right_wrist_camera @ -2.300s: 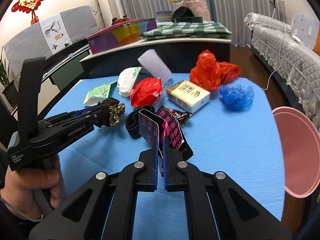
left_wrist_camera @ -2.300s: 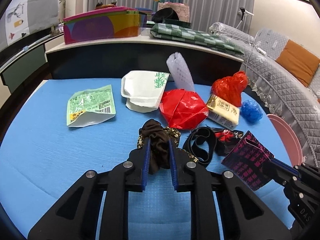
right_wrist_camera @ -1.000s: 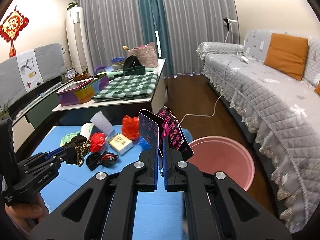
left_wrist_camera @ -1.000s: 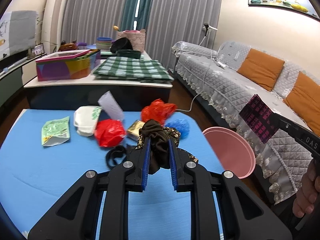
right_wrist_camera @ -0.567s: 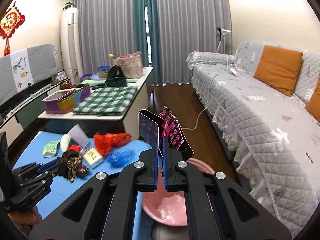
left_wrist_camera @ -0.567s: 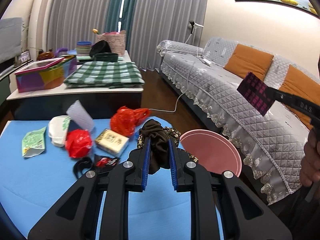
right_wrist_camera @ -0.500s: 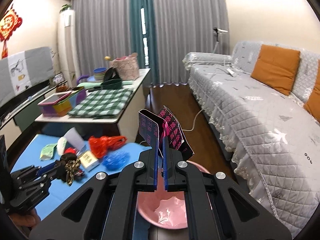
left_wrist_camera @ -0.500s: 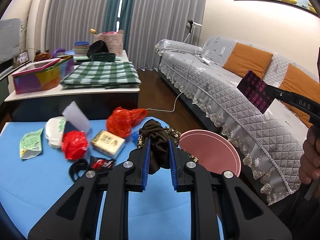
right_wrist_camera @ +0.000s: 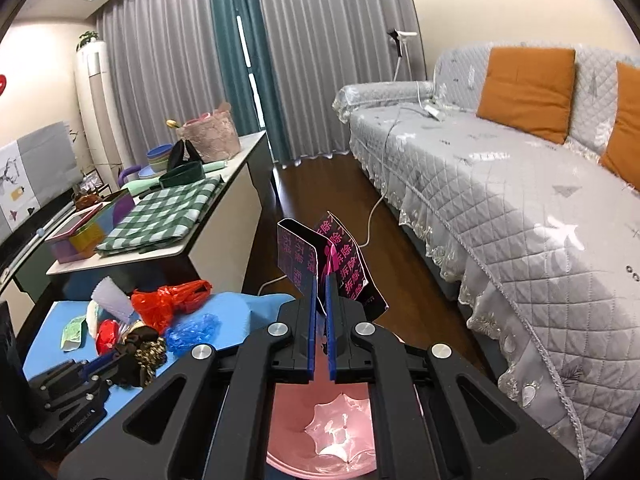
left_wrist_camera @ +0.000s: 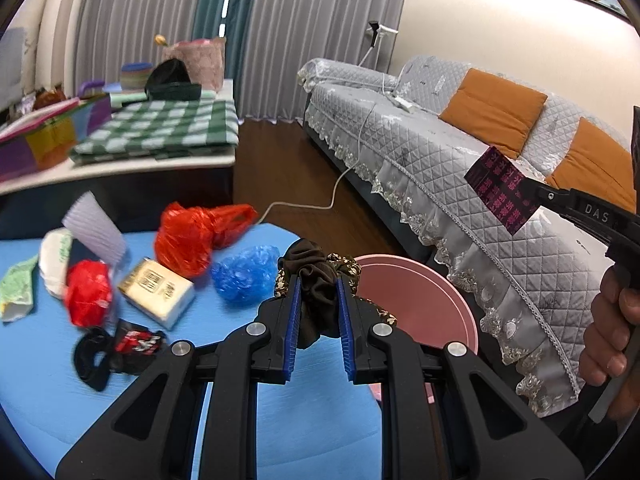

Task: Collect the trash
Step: 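Carry both items over the pink bin and open both tools to drop them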

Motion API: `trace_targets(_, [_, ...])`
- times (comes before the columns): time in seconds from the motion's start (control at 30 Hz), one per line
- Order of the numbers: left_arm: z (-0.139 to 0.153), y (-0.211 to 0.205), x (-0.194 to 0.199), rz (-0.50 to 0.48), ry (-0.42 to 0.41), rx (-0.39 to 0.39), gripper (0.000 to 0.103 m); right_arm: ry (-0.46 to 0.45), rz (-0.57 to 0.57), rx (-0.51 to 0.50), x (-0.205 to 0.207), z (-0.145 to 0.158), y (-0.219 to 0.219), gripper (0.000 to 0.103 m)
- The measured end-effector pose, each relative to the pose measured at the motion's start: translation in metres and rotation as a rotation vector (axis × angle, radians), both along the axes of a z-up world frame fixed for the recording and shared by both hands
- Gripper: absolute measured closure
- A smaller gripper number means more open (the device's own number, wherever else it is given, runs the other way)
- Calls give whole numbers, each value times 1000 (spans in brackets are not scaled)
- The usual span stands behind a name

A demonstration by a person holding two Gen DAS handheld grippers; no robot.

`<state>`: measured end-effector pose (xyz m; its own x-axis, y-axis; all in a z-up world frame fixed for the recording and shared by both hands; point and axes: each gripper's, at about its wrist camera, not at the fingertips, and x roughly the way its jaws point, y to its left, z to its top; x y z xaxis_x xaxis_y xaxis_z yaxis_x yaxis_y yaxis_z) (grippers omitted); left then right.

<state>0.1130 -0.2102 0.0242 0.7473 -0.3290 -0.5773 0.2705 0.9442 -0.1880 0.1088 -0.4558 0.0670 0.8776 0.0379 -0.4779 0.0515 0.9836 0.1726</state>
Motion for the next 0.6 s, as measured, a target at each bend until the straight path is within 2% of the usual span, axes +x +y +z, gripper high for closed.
trace_targets(0.17, [-13,-10,12,-2,9,-6,85,48,-4,5,16,-18,-7,98])
trace_targets(0.27, [-13,-22,14,-32,-10,0,85,65,-9,21,21,-24,-13,98])
trace_targets(0.53, [-21,-73,26,-112,7,6,85,96,-20,18,27,-38,-22,98])
trace_targets(0.6, [-23,-83,28,-134,11,12,85,102,-21,28,29,-39,-24,95])
